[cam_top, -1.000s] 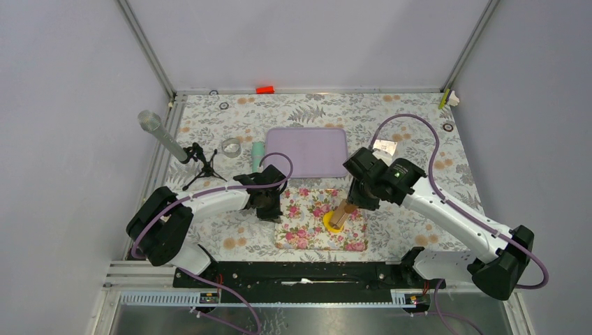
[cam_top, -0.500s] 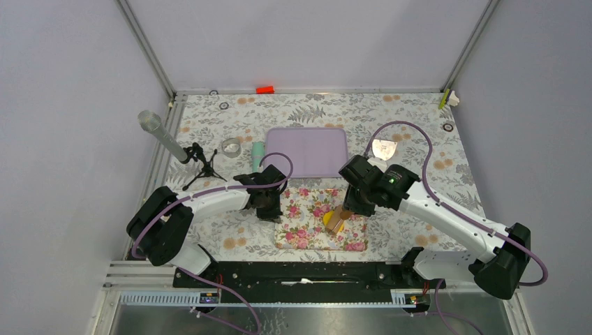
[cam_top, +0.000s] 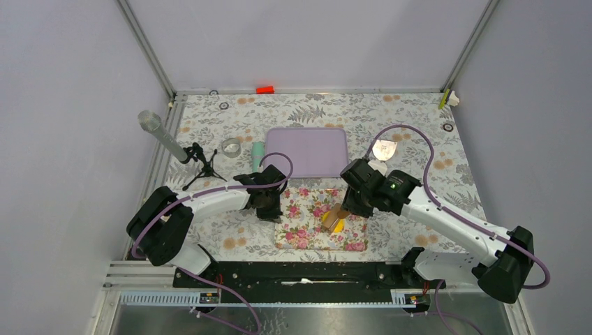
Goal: Roll out the dumpling wrappers from the dough
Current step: Flatten out the dough on the work surface.
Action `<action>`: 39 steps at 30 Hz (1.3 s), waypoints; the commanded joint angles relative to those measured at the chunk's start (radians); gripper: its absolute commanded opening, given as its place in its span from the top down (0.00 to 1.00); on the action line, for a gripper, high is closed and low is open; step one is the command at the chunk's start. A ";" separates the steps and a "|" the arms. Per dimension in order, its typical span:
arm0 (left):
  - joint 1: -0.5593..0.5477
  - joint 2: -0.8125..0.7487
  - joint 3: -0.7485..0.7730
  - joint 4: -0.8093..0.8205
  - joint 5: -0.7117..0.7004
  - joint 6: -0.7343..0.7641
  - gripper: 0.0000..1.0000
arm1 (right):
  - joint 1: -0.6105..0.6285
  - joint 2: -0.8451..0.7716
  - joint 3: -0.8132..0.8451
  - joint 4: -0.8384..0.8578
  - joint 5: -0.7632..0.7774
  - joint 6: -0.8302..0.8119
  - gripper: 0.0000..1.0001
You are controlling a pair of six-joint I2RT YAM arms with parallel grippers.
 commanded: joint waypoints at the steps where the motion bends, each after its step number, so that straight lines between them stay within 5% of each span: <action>1: 0.008 0.013 0.007 -0.038 -0.084 0.007 1.00 | 0.011 0.048 -0.063 -0.055 0.023 0.011 1.00; 39: 0.008 0.029 0.014 -0.034 -0.087 0.014 1.00 | 0.011 -0.078 -0.053 -0.251 0.094 0.029 1.00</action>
